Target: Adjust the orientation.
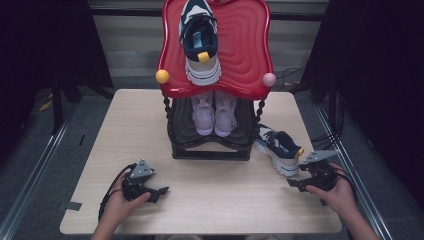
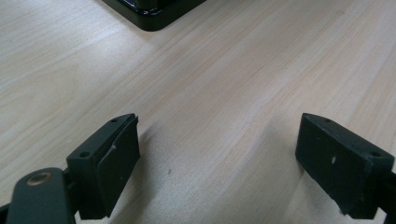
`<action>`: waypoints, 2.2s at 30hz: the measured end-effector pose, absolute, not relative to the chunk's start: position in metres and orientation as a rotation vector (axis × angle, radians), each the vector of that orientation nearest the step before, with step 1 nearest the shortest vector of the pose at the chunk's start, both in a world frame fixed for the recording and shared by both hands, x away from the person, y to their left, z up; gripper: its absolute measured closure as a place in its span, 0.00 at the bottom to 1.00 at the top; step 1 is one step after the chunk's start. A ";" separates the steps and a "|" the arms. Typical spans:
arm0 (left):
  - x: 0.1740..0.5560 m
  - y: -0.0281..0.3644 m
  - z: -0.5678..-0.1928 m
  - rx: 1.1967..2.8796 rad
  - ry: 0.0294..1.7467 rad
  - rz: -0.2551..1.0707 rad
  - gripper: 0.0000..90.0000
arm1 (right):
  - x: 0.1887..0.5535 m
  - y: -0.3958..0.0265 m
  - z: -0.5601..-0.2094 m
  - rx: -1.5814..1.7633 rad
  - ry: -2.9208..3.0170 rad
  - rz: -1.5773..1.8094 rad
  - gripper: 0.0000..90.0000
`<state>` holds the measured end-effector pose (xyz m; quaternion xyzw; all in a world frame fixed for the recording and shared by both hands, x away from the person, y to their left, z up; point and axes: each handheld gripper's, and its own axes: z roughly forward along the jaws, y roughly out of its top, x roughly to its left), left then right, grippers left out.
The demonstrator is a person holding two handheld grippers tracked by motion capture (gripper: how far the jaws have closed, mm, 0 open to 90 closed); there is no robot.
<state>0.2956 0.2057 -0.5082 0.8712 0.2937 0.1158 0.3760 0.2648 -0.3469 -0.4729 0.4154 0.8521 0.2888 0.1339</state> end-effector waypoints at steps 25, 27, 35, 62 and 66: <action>0.296 0.206 -0.508 2.234 0.747 0.297 0.14 | 0.276 -0.344 -0.472 1.207 2.455 0.742 0.24; 0.296 0.206 -0.508 2.235 0.745 0.299 0.14 | 0.281 -0.344 -0.474 1.208 2.450 0.753 0.24; 0.296 0.206 -0.508 2.235 0.746 0.300 0.14 | 0.285 -0.339 -0.477 1.199 2.454 0.838 0.23; 0.296 0.205 -0.508 2.236 0.752 0.299 0.14 | 0.281 -0.328 -0.442 0.999 2.585 0.770 0.26; 0.296 0.205 -0.508 2.235 0.752 0.299 0.14 | 0.287 -0.325 -0.424 0.937 2.688 0.717 0.23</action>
